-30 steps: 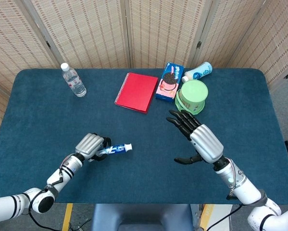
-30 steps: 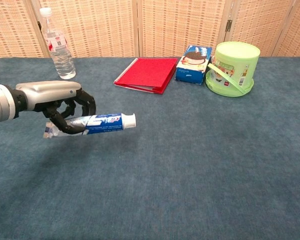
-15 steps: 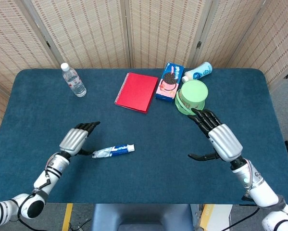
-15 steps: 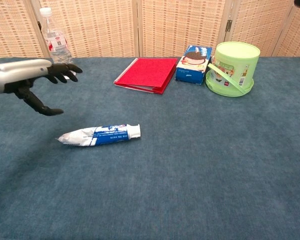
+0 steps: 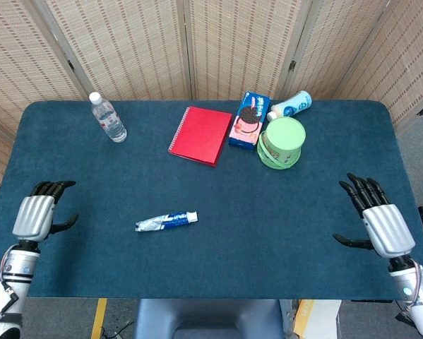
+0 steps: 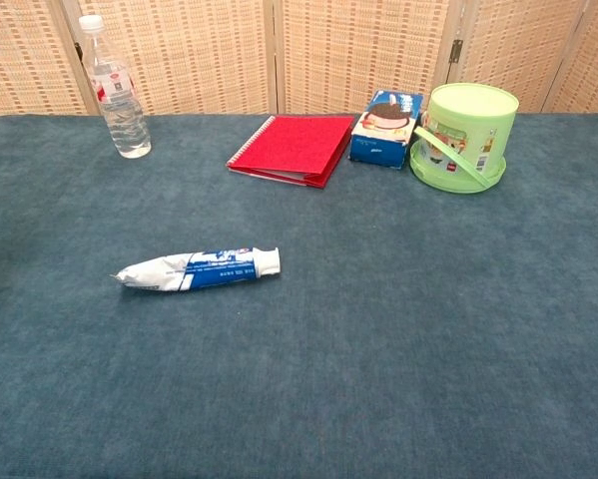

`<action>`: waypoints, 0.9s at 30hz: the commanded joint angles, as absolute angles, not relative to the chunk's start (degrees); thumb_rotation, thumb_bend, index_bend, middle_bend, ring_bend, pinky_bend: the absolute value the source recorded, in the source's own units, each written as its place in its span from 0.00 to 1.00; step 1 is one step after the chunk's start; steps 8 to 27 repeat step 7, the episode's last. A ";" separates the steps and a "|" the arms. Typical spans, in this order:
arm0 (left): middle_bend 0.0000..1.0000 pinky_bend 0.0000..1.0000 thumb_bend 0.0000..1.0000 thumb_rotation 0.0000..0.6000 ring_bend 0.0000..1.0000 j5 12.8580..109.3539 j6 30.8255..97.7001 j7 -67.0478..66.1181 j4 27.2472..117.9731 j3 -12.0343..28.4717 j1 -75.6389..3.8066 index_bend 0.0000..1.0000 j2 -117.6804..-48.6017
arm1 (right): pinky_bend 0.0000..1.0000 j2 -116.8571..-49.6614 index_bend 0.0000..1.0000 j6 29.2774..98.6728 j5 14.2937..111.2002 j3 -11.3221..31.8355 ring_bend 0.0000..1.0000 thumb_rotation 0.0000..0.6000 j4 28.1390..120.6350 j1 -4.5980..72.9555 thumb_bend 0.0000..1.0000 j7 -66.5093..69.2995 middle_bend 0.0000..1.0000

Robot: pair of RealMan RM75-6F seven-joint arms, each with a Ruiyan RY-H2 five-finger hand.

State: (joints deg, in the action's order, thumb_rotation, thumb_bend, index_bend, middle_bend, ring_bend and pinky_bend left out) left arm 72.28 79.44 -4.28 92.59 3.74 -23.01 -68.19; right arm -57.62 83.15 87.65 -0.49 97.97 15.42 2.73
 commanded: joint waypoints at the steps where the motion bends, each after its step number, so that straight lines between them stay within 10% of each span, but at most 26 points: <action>1: 0.32 0.21 0.32 1.00 0.28 74.14 83.02 -2.53 92.67 2.48 -19.44 0.26 -67.03 | 0.00 -58.81 0.00 86.68 88.41 -1.33 0.00 0.82 95.83 12.24 0.00 4.19 0.00; 27: 0.32 0.21 0.32 1.00 0.28 76.79 87.95 -2.80 94.63 1.24 -14.91 0.28 -66.41 | 0.00 -61.00 0.00 89.26 88.75 -2.09 0.00 0.82 93.50 8.71 0.00 6.28 0.00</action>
